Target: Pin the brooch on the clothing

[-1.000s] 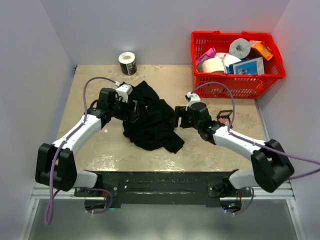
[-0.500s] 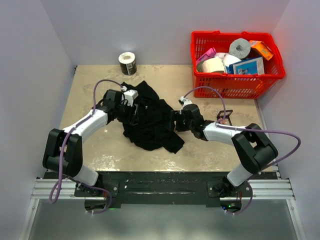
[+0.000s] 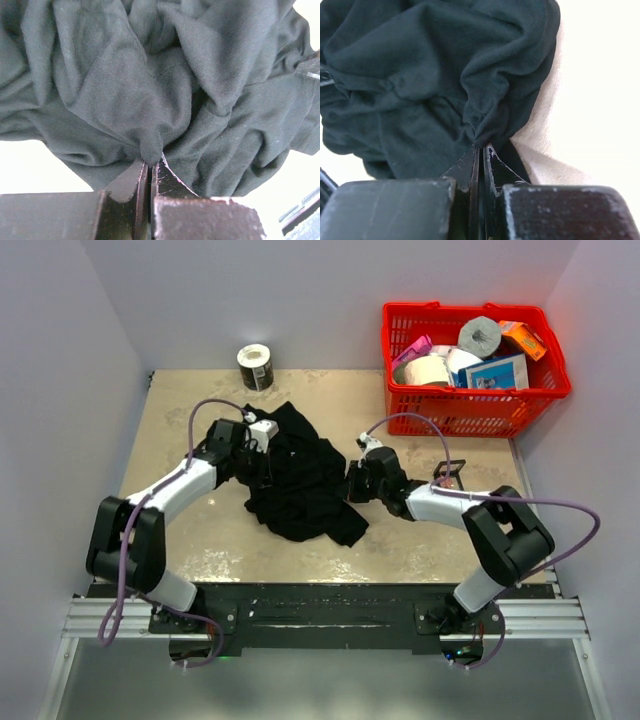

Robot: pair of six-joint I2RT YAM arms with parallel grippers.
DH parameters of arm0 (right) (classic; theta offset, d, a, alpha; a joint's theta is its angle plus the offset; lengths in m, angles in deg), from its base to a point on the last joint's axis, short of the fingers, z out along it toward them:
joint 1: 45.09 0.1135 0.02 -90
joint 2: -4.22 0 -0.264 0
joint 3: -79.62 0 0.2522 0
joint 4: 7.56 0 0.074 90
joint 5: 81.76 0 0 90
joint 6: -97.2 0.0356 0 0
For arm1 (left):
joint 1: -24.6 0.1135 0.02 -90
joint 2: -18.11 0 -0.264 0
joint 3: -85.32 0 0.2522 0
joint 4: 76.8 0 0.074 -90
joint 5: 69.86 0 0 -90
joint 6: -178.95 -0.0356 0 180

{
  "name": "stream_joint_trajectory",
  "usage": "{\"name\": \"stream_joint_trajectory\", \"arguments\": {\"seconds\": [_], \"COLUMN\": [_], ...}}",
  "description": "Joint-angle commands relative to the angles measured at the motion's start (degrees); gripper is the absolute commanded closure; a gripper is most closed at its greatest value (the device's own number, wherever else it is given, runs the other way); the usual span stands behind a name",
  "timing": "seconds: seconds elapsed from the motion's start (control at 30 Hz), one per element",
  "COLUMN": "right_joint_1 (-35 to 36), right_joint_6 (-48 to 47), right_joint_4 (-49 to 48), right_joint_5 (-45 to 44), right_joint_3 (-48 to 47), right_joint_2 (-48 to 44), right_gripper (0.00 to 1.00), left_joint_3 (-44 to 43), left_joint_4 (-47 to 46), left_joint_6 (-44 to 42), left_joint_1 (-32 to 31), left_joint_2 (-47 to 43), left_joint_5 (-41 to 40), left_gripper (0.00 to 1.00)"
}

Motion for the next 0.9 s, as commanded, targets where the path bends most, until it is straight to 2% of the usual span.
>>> {"name": "stream_joint_trajectory", "arguments": {"seconds": [0.0,0.23,0.4,0.57,0.67,0.87], "right_joint_1": [0.34,0.70,0.78,0.70,0.70,0.78], "right_joint_6": [-0.84,-6.46,-10.95,-12.01,-12.54,-11.57], "right_joint_4": [0.76,16.64,24.93,27.05,27.40,23.89], "right_joint_5": [0.81,-4.64,-7.37,-7.81,-6.32,-2.54], "right_joint_3": [-2.20,-9.30,-20.55,-29.25,-33.55,-35.17], "right_joint_2": [-7.63,-27.21,-35.58,-41.21,-42.71,-42.63], "right_gripper": [1.00,1.00,1.00,1.00,1.00,1.00], "left_joint_3": [1.81,5.43,-3.17,-17.12,-22.67,-27.88], "left_joint_4": [-8.35,-18.89,-18.04,-12.15,-9.51,-6.26], "left_joint_6": [1.37,5.23,4.89,2.69,2.78,2.96], "left_joint_1": [-0.25,-0.17,-0.17,-0.17,-0.17,-0.17], "left_joint_2": [-12.23,-34.19,-43.09,-44.07,-43.99,-39.69], "left_joint_5": [-2.05,-9.43,-13.04,-14.19,-13.75,-11.73], "left_gripper": [1.00,1.00,1.00,1.00,1.00,1.00]}}
